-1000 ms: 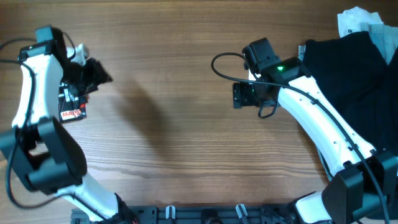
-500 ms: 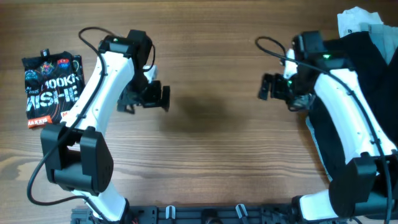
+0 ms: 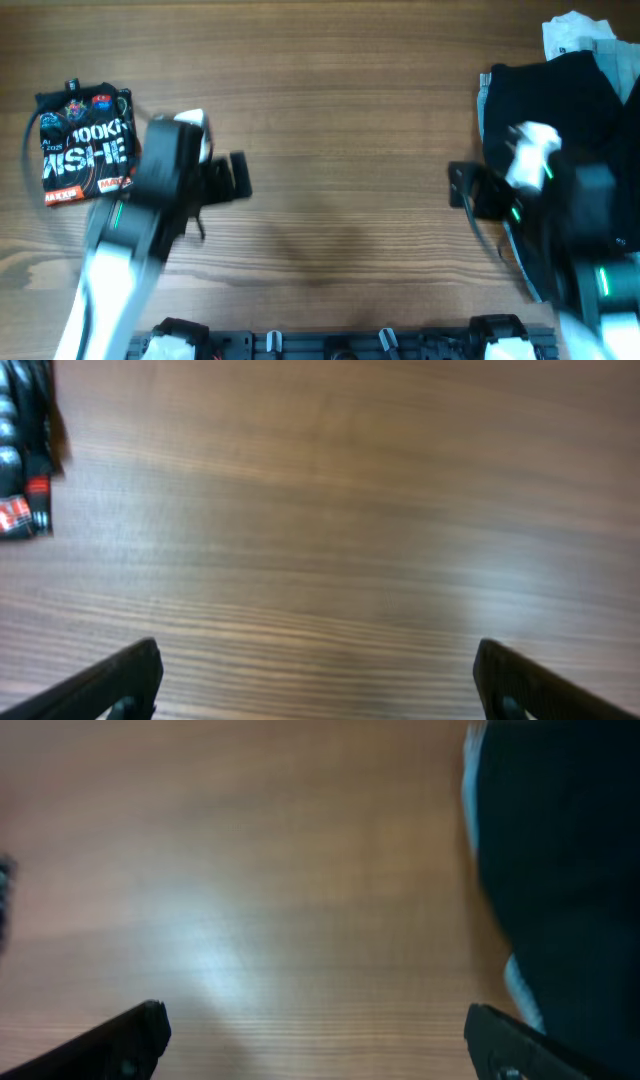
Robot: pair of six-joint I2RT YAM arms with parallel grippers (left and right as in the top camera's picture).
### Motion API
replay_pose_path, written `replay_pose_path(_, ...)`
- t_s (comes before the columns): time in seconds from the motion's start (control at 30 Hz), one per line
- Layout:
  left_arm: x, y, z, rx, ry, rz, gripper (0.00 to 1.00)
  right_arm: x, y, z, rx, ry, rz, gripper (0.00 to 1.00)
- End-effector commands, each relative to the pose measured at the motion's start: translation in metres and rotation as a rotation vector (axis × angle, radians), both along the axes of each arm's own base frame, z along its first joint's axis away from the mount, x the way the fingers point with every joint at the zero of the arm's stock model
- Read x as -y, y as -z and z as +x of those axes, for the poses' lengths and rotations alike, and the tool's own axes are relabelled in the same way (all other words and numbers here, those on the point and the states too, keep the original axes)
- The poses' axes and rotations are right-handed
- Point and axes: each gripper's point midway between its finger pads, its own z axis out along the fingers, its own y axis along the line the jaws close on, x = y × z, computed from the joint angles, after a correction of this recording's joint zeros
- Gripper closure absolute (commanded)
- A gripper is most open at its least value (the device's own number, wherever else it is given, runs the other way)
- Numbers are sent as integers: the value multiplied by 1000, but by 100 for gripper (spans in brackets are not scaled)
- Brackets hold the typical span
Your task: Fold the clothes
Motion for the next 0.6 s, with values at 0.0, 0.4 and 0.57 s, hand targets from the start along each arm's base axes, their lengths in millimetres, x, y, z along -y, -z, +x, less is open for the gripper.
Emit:
replay_pose_path(0.0, -10, -26, -29, 235, -15, -42, 0, 11, -35, -29, 217, 54, -8, 0)
replay_pose_path(0.4, -31, -56, -102, 417, -17, -97, 0, 14, -13, -85, 162, 53, -13, 0)
replay_pose_path(0.57, -34, -40, -111, 342, -16, -74, 0, 15, -1, -92, 103, 52, -19, 0)
